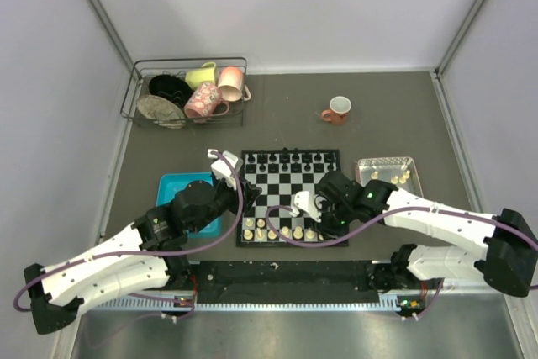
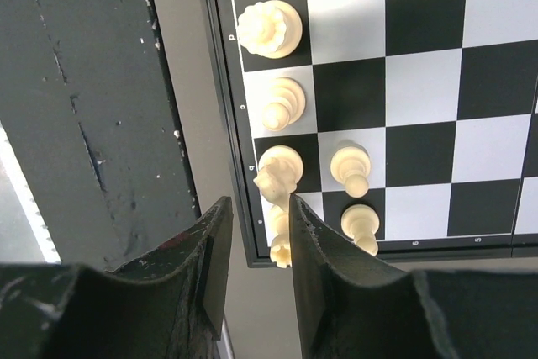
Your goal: Set up the chess pieces on the board
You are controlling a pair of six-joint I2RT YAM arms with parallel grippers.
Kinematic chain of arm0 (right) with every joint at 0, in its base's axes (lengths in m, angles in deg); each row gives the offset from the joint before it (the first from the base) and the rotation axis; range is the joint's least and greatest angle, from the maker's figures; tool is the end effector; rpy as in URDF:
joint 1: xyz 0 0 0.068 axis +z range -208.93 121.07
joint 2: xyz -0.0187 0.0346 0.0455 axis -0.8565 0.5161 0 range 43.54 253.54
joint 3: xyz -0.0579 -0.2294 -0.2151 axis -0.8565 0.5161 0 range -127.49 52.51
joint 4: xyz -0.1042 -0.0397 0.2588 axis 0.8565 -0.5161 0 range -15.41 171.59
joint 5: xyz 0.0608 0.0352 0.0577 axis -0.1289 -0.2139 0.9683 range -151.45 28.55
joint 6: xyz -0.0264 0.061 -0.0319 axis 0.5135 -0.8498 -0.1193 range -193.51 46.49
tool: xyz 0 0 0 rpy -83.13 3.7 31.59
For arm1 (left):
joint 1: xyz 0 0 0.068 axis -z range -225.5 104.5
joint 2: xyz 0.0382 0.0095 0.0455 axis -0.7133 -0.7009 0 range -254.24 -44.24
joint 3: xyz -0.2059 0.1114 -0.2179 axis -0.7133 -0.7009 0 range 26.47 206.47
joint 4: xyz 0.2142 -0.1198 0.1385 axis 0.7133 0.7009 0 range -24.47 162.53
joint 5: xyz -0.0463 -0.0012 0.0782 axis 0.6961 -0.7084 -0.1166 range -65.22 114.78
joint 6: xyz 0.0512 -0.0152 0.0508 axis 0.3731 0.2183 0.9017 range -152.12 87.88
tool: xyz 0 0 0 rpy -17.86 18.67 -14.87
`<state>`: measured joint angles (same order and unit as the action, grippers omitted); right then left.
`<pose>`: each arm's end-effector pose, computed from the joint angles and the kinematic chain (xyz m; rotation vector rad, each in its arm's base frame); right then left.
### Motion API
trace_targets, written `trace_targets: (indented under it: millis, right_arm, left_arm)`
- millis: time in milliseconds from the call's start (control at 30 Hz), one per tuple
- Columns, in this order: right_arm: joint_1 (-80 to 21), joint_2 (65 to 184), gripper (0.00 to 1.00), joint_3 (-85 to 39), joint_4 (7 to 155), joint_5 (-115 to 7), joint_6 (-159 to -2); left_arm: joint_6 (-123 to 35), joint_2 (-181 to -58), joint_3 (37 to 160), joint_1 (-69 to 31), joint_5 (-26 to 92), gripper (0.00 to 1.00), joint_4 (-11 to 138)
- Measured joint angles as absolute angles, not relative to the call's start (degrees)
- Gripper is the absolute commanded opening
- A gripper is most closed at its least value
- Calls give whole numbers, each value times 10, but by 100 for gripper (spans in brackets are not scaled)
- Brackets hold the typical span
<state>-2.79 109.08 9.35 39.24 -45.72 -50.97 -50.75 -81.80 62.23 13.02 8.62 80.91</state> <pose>0.1071 0.1894 0.2312 -1.8078 2.0715 0.5414 0.1024 -0.1342 0.3162 0.4617 1.8560 -0.6638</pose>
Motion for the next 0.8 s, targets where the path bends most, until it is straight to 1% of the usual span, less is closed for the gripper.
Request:
trace_targets:
  millis: [167,400,667,767,800]
  right_arm:
    - [-28,1102,33,93,402,-457,-507]
    - [-28,1118,28,93,408,-453,-505]
    - [-28,1127,22,93,409,-448,-501]
    - [-28,1127,18,92,409,-446,-501]
    - [-28,1127,16,92,409,-446,-501]
  left_arm:
    - [-509,-815,622,130,86,45,809]
    - [-509,-814,622,130,86,45,809]
    - [-509,-806,621,130,84,45,808]
    - [-509,-804,621,130,84,45,808]
    - [-509,-804,621,130,84,46,808]
